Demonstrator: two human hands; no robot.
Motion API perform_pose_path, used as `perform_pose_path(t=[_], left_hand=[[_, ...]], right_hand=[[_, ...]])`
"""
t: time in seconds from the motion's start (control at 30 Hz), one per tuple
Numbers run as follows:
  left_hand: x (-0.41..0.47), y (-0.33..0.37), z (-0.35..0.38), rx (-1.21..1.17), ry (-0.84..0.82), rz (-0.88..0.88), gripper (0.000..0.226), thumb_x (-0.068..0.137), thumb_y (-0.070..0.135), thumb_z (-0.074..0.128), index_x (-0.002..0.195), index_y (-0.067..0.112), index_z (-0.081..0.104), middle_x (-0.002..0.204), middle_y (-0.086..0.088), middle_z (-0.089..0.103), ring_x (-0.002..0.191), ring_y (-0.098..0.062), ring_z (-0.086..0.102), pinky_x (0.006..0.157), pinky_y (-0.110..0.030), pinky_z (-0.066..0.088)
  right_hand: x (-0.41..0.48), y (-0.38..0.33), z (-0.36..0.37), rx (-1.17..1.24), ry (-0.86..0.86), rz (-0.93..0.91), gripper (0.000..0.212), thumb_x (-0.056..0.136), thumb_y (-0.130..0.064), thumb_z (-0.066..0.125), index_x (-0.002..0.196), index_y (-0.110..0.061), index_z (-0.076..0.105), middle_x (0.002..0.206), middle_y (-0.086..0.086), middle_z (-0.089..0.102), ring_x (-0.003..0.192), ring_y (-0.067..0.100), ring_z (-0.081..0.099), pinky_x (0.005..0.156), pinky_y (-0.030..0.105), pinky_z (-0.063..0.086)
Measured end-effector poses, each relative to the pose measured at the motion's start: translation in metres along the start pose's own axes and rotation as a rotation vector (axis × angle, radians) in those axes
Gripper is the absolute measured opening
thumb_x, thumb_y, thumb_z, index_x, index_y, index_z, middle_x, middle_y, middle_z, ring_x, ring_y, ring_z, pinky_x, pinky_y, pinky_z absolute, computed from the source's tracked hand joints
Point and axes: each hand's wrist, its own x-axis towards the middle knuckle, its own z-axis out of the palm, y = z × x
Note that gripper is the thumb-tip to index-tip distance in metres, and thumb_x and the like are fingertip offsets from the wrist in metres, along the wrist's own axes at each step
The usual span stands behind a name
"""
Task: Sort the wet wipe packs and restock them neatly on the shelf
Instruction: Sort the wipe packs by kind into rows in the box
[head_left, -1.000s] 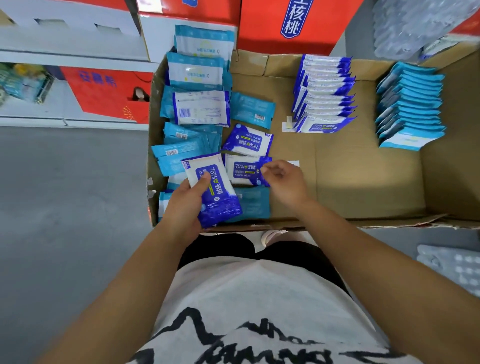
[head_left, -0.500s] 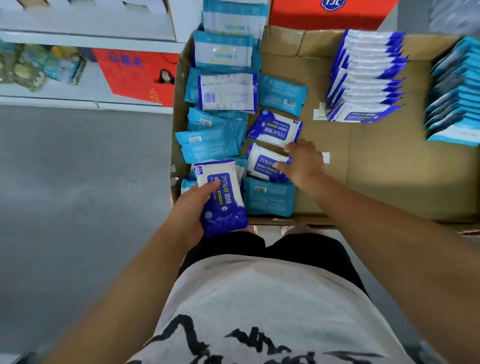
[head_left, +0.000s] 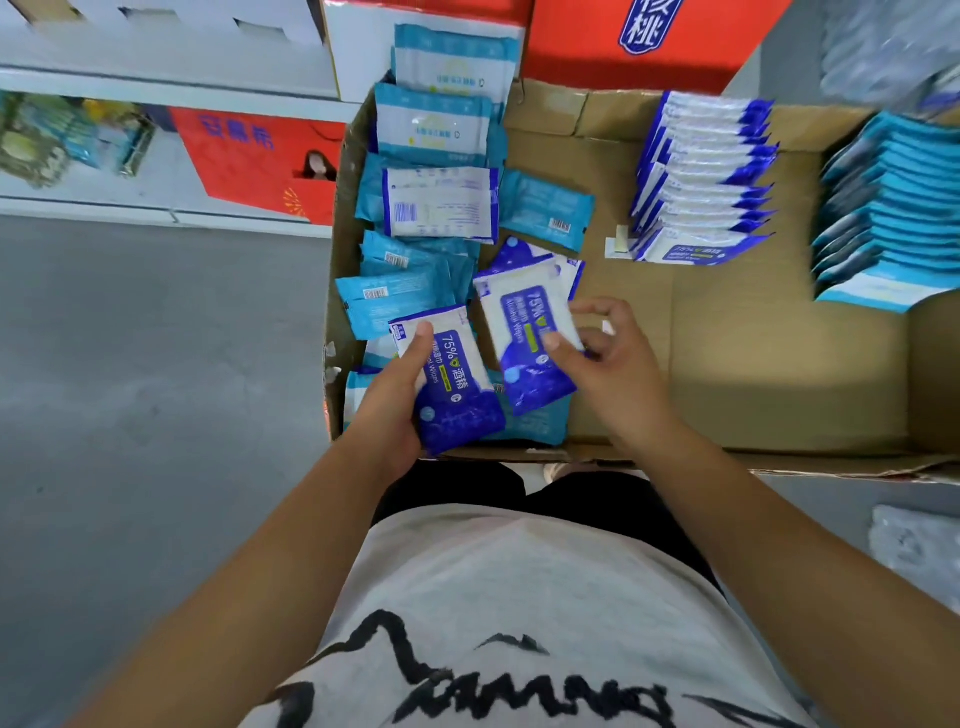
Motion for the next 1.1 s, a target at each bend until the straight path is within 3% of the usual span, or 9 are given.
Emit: perform_pose_path(t=[0.13,0.23,0.3,0.43,0.63,0.8,0.87,0.93,1.1], left_hand=[[0.003,-0.004,0.012,0.099,-0.010,0.102,0.045,0.084,0.045,0.078,0.122,0.025,0.065,0.112,-0.001,0.078,0.100,-0.021,0.077,0.083,-0.044,0.062],[0.010,0.002,0.006,0.174,0.089,0.106,0.033,0.089,0.036,0.078,0.118,0.028,0.064,0.112,0.001,0.077,0.100,-0.020,0.076,0.085,-0.044,0.063],[0.012,0.008,0.001,0.200,0.127,0.077,0.033,0.090,0.040,0.077,0.116,0.030,0.061,0.112,0.002,0.075,0.102,-0.021,0.074,0.090,-0.046,0.061],[0.012,0.014,-0.008,0.267,0.133,0.060,0.038,0.091,0.044,0.074,0.122,0.028,0.059,0.117,0.001,0.074,0.107,-0.022,0.072,0.096,-0.047,0.059],[0.011,0.015,-0.018,0.276,0.115,0.060,0.022,0.097,0.040,0.067,0.114,0.028,0.060,0.114,0.000,0.074,0.106,-0.021,0.072,0.098,-0.046,0.058],[0.009,0.013,-0.024,0.216,0.082,0.059,0.031,0.098,0.039,0.065,0.125,0.025,0.061,0.115,-0.001,0.075,0.105,-0.021,0.074,0.098,-0.047,0.058],[0.008,0.014,-0.026,0.196,0.086,0.061,0.033,0.098,0.038,0.065,0.128,0.024,0.060,0.116,-0.001,0.074,0.106,-0.022,0.073,0.098,-0.047,0.058],[0.008,0.015,-0.027,0.191,0.088,0.073,0.032,0.099,0.038,0.064,0.127,0.024,0.060,0.116,-0.001,0.074,0.106,-0.022,0.073,0.097,-0.046,0.058],[0.010,0.017,-0.030,0.227,0.097,0.120,0.034,0.100,0.040,0.062,0.130,0.025,0.057,0.118,0.000,0.072,0.106,-0.022,0.072,0.096,-0.045,0.059]], right_hand=[[-0.009,0.020,0.030,-0.020,-0.080,0.140,0.022,0.086,-0.017,0.079,0.100,-0.012,0.063,0.100,0.000,0.077,0.093,0.010,0.073,0.080,0.033,0.060],[0.005,0.028,0.039,-0.101,-0.047,0.169,0.012,0.088,-0.025,0.076,0.089,-0.014,0.070,0.084,-0.009,0.073,0.076,-0.004,0.066,0.071,0.016,0.053],[0.023,0.030,0.032,-0.202,0.034,0.142,0.015,0.091,-0.032,0.073,0.094,-0.016,0.072,0.085,-0.010,0.071,0.074,-0.004,0.063,0.069,0.013,0.049],[0.072,0.041,0.016,-0.338,0.142,0.067,0.022,0.090,-0.029,0.073,0.108,-0.017,0.067,0.103,-0.004,0.067,0.089,0.007,0.062,0.083,0.024,0.052],[0.139,0.052,0.012,-0.756,0.080,-0.156,0.051,0.089,-0.026,0.072,0.135,-0.010,0.056,0.131,0.013,0.060,0.122,0.032,0.053,0.103,0.044,0.043],[0.144,0.054,0.016,-1.165,0.012,-0.007,0.068,0.078,-0.039,0.081,0.135,-0.016,0.052,0.137,0.013,0.047,0.131,0.035,0.037,0.103,0.045,0.034],[0.132,0.058,0.013,-1.153,0.015,0.043,0.064,0.074,-0.046,0.083,0.125,-0.017,0.059,0.129,0.011,0.049,0.125,0.033,0.040,0.098,0.043,0.035],[0.117,0.061,0.006,-0.951,0.023,0.056,0.056,0.074,-0.039,0.085,0.120,-0.015,0.063,0.121,0.009,0.054,0.117,0.030,0.049,0.088,0.035,0.038],[0.068,0.040,-0.012,-0.504,0.068,0.144,0.031,0.081,-0.022,0.081,0.102,-0.009,0.061,0.088,-0.005,0.065,0.072,0.010,0.060,0.054,0.010,0.040]])
